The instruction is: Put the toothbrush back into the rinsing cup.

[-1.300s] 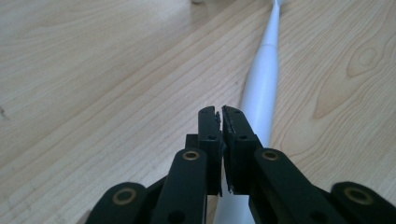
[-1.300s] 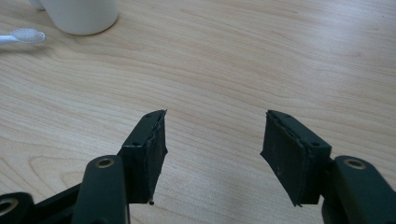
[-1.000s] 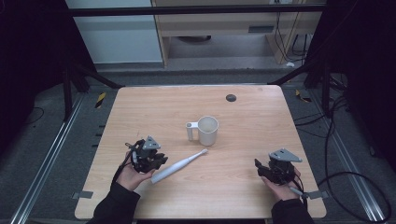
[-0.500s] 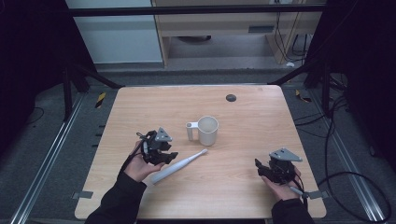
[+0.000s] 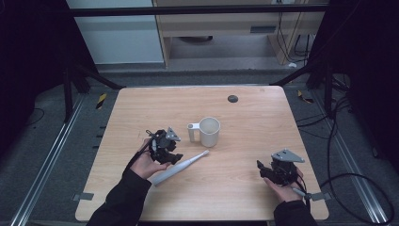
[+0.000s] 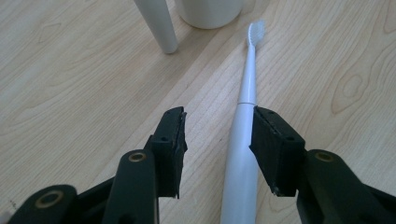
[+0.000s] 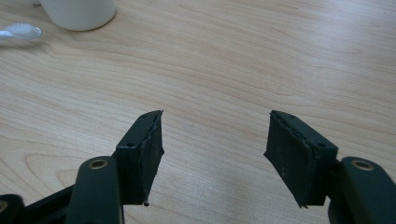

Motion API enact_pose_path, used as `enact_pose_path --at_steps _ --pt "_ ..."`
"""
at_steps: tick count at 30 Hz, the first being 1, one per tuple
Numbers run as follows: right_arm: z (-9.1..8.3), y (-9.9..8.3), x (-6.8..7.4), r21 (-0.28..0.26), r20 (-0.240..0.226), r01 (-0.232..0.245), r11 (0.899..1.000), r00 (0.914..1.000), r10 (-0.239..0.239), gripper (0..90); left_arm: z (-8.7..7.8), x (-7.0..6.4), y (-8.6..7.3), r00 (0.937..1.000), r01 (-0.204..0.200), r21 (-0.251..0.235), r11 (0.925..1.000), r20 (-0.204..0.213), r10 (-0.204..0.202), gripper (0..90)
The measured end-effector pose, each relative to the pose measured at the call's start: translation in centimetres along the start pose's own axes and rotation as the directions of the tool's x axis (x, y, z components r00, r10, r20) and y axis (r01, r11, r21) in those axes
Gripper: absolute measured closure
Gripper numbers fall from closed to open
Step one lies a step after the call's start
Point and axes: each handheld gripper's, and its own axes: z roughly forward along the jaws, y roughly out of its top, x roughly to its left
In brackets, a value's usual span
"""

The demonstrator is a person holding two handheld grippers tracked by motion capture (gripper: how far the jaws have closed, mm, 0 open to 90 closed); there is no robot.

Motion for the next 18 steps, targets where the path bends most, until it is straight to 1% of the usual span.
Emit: enact_pose_path --at_steps 3,4,5,7,8,9,12,18 --pt "0.0 0.0 0.0 0.003 -0.004 0.000 1.000 1.0000 0.000 36.2 0.4 -0.1 0.2 0.9999 -0.015 0.039 0.9991 0.008 0.015 54.0" --pt "0.1 0.0 0.0 0.006 -0.008 -0.001 1.000 1.0000 0.001 36.2 0.6 -0.1 0.2 0.9998 -0.013 0.044 0.9990 0.012 0.012 54.2" --pt "0.1 0.0 0.0 0.006 -0.008 -0.001 1.000 1.0000 0.001 36.2 0.8 -0.1 0.2 0.9997 -0.020 0.054 0.9983 0.015 0.020 54.2" --pt "0.1 0.0 0.0 0.009 -0.005 0.003 1.000 1.0000 -0.003 36.2 1.2 -0.1 0.3 0.9996 -0.019 0.066 0.9977 0.023 0.018 54.5" --pt "0.1 0.0 0.0 0.009 -0.004 0.004 1.000 1.0000 -0.004 36.2 1.3 0.0 0.3 0.9992 -0.025 0.077 0.9967 0.031 0.023 54.7" --pt "0.2 0.0 0.0 0.009 -0.004 0.005 1.000 1.0000 -0.005 36.2 1.5 -0.1 0.3 0.9991 -0.025 0.076 0.9968 0.035 0.022 54.7" --pt "0.2 0.0 -0.1 0.012 -0.008 -0.002 1.000 1.0000 0.002 36.2 2.0 -0.1 0.3 0.9985 -0.032 0.098 0.9947 0.047 0.028 55.4" --pt "0.3 0.0 0.0 0.014 -0.004 0.013 1.000 0.9999 -0.012 36.1 2.7 -0.2 0.1 0.9972 -0.041 0.129 0.9907 0.068 0.033 56.5"
